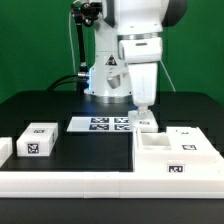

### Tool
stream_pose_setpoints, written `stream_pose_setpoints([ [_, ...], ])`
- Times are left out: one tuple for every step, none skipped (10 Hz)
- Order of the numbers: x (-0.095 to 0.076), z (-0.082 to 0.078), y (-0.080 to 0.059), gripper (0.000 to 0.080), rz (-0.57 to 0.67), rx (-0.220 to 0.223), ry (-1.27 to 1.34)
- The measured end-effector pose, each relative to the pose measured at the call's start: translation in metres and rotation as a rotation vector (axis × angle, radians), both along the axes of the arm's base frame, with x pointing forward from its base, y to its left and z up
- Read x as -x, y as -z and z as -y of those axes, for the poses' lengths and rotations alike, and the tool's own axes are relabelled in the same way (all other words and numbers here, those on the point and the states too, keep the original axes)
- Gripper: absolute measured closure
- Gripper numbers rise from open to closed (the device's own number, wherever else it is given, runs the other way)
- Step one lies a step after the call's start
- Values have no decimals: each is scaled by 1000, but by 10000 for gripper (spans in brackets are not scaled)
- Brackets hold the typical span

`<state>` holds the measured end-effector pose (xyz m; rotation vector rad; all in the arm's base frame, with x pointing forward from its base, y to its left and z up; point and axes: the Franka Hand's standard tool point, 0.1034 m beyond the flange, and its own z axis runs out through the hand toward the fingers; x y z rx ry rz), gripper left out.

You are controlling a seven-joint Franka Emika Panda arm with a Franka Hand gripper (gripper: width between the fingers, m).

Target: Assemble cabinet

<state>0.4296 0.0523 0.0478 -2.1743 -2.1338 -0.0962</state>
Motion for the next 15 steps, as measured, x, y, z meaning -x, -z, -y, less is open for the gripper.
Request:
stream_pose_setpoints([
  [1,7,3,737,-8,-17,24],
  [2,14,7,737,-12,-43,10],
  [3,18,11,737,-24,-65,26],
  [2,18,11,737,-32,-89,41],
  [1,13,7,737,-31,-103,37],
  [-1,4,-1,737,-20,-100,44],
  [-5,-3,-11,737,-1,-87,32],
  [-8,-5,-15,737,10,-83,30],
  [-8,-4,-15,737,10,-84,32],
  [-7,-4,-14,737,8,-85,33],
  [-7,-4,-14,737,7,-85,33],
  [-9,-6,-15,737,22,-84,22],
  [-12,-11,-16,737,53,-79,-9],
  [-13,-16,-17,737,66,-77,-35],
  [-15,-18,-18,737,83,-75,-51],
])
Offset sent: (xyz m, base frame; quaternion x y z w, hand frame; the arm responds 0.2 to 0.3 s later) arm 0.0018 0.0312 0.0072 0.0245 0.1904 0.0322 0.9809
